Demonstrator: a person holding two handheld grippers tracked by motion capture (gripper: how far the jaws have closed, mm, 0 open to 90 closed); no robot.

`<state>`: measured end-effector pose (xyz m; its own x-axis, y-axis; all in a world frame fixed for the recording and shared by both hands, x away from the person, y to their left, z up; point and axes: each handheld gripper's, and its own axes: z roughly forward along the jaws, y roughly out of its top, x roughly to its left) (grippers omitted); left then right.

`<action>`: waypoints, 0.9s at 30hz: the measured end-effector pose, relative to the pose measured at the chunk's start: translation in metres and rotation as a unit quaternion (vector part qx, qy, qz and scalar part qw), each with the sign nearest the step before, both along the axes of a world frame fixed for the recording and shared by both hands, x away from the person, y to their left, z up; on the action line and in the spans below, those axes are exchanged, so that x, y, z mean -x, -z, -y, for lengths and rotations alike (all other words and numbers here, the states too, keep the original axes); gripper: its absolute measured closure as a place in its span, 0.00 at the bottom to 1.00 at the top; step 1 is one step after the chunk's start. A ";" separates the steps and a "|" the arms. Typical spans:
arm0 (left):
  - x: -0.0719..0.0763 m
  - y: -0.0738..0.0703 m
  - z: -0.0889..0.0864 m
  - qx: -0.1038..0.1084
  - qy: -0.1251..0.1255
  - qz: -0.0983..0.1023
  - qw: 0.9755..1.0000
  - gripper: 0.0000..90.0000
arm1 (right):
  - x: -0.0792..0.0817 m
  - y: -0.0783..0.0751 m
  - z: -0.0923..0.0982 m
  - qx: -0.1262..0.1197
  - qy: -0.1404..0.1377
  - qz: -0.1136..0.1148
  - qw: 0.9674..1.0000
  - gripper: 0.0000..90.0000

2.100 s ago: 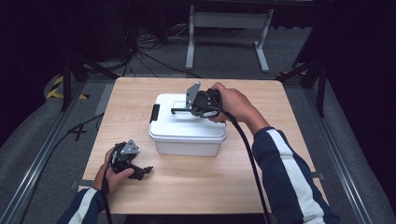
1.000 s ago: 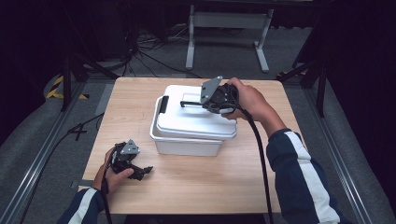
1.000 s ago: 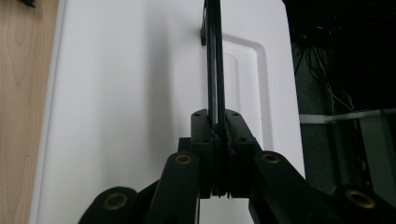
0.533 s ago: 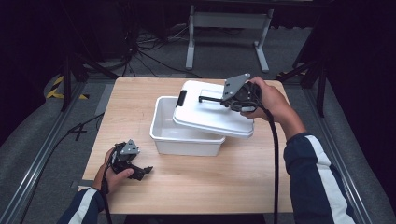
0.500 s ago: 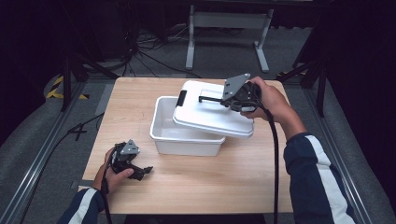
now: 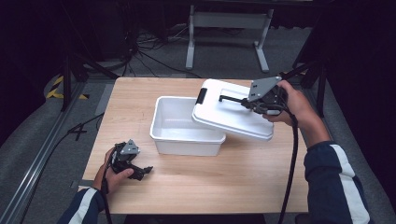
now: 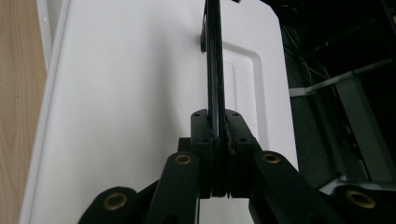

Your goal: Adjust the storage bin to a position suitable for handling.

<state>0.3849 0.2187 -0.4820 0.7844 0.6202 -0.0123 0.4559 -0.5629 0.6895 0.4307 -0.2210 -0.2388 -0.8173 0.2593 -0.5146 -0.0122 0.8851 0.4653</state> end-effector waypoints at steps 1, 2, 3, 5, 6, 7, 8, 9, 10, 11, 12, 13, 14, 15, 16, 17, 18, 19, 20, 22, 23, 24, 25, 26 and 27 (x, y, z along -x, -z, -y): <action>0.000 0.000 0.000 0.000 0.000 0.000 1.000 0.00 | 0.002 0.000 0.004 -0.004 0.000 -0.001 1.000 0.94; 0.000 0.000 0.000 0.000 0.000 0.000 1.000 0.00 | 0.003 0.000 0.009 -0.006 0.005 -0.003 1.000 0.94; 0.000 0.000 0.000 0.000 0.000 0.000 1.000 0.00 | 0.004 0.000 0.012 -0.007 0.005 -0.002 1.000 0.94; 0.000 0.000 0.000 0.000 0.000 0.000 1.000 0.00 | 0.006 0.000 0.019 -0.008 0.011 -0.002 1.000 0.94; 0.000 0.000 0.000 0.000 0.000 0.000 1.000 0.00 | 0.007 0.000 0.023 -0.009 0.015 0.000 1.000 0.94; 0.000 0.000 0.000 0.000 0.000 0.000 1.000 0.00 | 0.008 0.000 0.028 -0.011 0.018 -0.001 1.000 0.94; 0.000 0.000 0.000 0.000 0.000 0.000 1.000 0.00 | 0.009 0.000 0.032 -0.014 0.024 0.001 1.000 0.94; 0.000 0.000 0.000 0.000 0.000 0.000 1.000 0.00 | 0.010 0.001 0.038 -0.018 0.026 0.003 0.999 0.94; 0.000 0.000 0.000 0.000 0.000 0.000 1.000 0.00 | 0.010 0.001 0.038 -0.018 0.026 0.003 0.999 0.94; 0.000 0.000 0.000 0.000 0.000 0.000 1.000 0.00 | 0.010 0.002 0.042 -0.022 0.031 0.004 0.999 0.94; 0.000 0.000 0.000 -0.002 0.001 0.000 1.000 0.00 | 0.012 0.004 0.051 -0.029 0.038 0.003 0.999 0.94; 0.000 0.000 0.000 -0.002 0.001 0.000 1.000 0.00 | 0.012 0.005 0.054 -0.029 0.039 0.004 0.999 0.94; 0.000 0.000 0.000 -0.001 0.001 0.000 1.000 0.00 | 0.013 0.006 0.058 -0.033 0.045 0.001 0.998 0.94; 0.000 0.000 0.000 -0.002 0.001 0.000 1.000 0.00 | 0.014 0.008 0.063 -0.035 0.050 -0.001 0.998 0.94; 0.000 0.000 0.000 -0.002 0.001 0.000 1.000 0.00 | 0.014 0.009 0.067 -0.036 0.052 0.000 0.998 0.94; 0.000 0.000 0.000 -0.002 0.001 0.000 1.000 0.00 | 0.014 0.010 0.071 -0.037 0.058 -0.001 0.998 0.94; 0.000 0.000 0.000 -0.001 0.001 0.000 1.000 0.00 | 0.014 0.010 0.071 -0.037 0.058 -0.001 0.998 0.94; 0.000 0.000 0.000 -0.002 0.001 0.000 1.000 0.00 | 0.014 0.013 0.078 -0.039 0.065 -0.003 0.997 0.94; 0.000 0.000 0.000 -0.002 0.001 0.000 1.000 0.00 | 0.015 0.014 0.082 -0.041 0.069 -0.002 0.997 0.94; 0.000 0.000 0.000 -0.002 0.001 0.000 1.000 0.00 | 0.015 0.015 0.086 -0.043 0.071 -0.004 0.997 0.94; 0.000 0.000 0.000 -0.002 0.001 0.000 1.000 0.00 | 0.015 0.016 0.089 -0.047 0.075 -0.006 0.996 0.94; 0.000 0.000 0.000 -0.002 0.001 0.000 1.000 0.00 | 0.015 0.019 0.097 -0.050 0.084 -0.007 0.995 0.94; 0.000 0.000 0.000 -0.002 0.001 0.000 1.000 0.00 | 0.015 0.020 0.100 -0.051 0.086 -0.007 0.995 0.94; 0.000 0.000 0.000 -0.002 0.001 0.000 1.000 0.00 | 0.015 0.021 0.104 -0.052 0.088 -0.007 0.995 0.94; 0.000 0.000 0.000 -0.002 0.001 0.000 1.000 0.00 | 0.015 0.023 0.107 -0.055 0.094 -0.008 0.994 0.94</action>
<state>0.3851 0.2189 -0.4819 0.7858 0.6184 -0.0104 0.4547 -0.5662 0.6874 0.4160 -0.3279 -0.2617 -0.7572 0.4626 -0.4611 0.1574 0.8144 0.5585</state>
